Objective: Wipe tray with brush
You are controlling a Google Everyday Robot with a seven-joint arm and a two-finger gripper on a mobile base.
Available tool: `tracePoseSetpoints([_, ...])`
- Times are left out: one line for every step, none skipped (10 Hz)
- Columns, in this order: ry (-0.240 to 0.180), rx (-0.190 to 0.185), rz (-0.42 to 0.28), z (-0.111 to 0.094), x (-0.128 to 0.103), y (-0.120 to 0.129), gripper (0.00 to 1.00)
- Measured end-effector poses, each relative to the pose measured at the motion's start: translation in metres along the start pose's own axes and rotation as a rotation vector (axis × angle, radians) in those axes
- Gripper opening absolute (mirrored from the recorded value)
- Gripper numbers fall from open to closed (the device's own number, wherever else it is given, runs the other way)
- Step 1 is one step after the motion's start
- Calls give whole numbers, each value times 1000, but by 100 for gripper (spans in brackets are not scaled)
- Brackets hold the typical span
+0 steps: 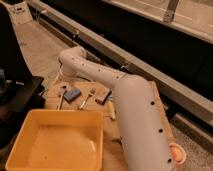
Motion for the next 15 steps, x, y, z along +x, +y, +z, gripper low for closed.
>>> tracePoseSetpoints([-23,10,5,9,-2,0,70])
tracePoseSetpoints([-49,19,6,20,-9,-2,70])
tracePoseSetpoints([-67,22,3,27,-16,-4,70])
tracePoseSetpoints([-86,18,-6,33,-28,-9,70])
tracePoseSetpoints([-90,13,-12,33,-32,-13,70])
tracePoseSetpoints([-90,13,-13,34,-33,-13,70])
tracePoseSetpoints([-88,12,-9,33,-31,-11,70])
tracePoseSetpoints([-89,12,-10,33,-32,-11,70])
tracePoseSetpoints([-90,12,-11,33,-32,-12,70])
tracePoseSetpoints([-97,16,-12,34,-33,-12,70])
tracePoseSetpoints([-119,22,-12,41,-39,-14,70])
tracePoseSetpoints([-146,33,-10,56,-47,-15,70])
tracePoseSetpoints([-159,41,-9,66,-52,-17,70])
tracePoseSetpoints([-177,51,-6,75,-57,-20,70])
tracePoseSetpoints([-187,58,-4,79,-59,-22,70])
